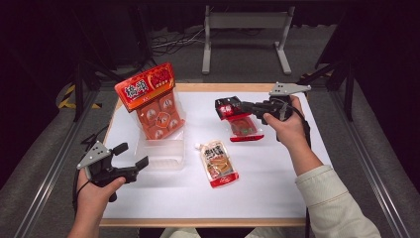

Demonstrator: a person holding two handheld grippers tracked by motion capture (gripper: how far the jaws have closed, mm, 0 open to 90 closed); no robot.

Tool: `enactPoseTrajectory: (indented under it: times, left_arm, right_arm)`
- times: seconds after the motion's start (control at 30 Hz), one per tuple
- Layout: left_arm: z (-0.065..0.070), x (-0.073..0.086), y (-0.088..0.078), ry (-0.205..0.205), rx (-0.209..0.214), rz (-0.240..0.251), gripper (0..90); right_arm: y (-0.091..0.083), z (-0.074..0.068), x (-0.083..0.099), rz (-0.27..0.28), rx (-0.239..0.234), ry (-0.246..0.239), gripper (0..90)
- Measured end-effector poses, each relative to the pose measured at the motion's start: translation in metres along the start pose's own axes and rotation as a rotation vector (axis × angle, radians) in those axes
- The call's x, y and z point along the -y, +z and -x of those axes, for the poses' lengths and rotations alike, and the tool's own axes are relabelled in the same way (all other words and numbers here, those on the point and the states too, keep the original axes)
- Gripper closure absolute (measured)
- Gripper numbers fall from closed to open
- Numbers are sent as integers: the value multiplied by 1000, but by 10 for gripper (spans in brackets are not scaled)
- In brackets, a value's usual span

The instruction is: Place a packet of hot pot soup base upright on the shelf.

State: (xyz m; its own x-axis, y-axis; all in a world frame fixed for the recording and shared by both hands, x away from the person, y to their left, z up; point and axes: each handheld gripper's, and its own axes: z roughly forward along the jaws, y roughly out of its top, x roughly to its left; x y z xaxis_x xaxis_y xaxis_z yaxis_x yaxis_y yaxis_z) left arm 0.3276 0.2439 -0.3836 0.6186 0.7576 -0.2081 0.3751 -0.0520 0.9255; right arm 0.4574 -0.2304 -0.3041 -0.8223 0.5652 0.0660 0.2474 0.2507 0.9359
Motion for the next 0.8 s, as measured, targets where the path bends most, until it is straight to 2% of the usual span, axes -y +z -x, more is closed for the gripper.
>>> enactPoseTrajectory:
  times: [0.23,0.4,0.57,0.8]
  left_arm:
    - [7,-3,0,62,19,-26,116]
    - [11,-5,0,61,37,-21,126]
    - [16,-7,1,63,58,-14,126]
    - [23,-10,5,62,96,-4,142]
  right_arm:
    - [-5,-17,-5,29,-66,-28,890]
    - [-5,-29,-8,53,-130,-35,890]
    - [-1,-43,-11,56,-170,-69,889]
    - [8,-59,-10,60,-235,-81,888]
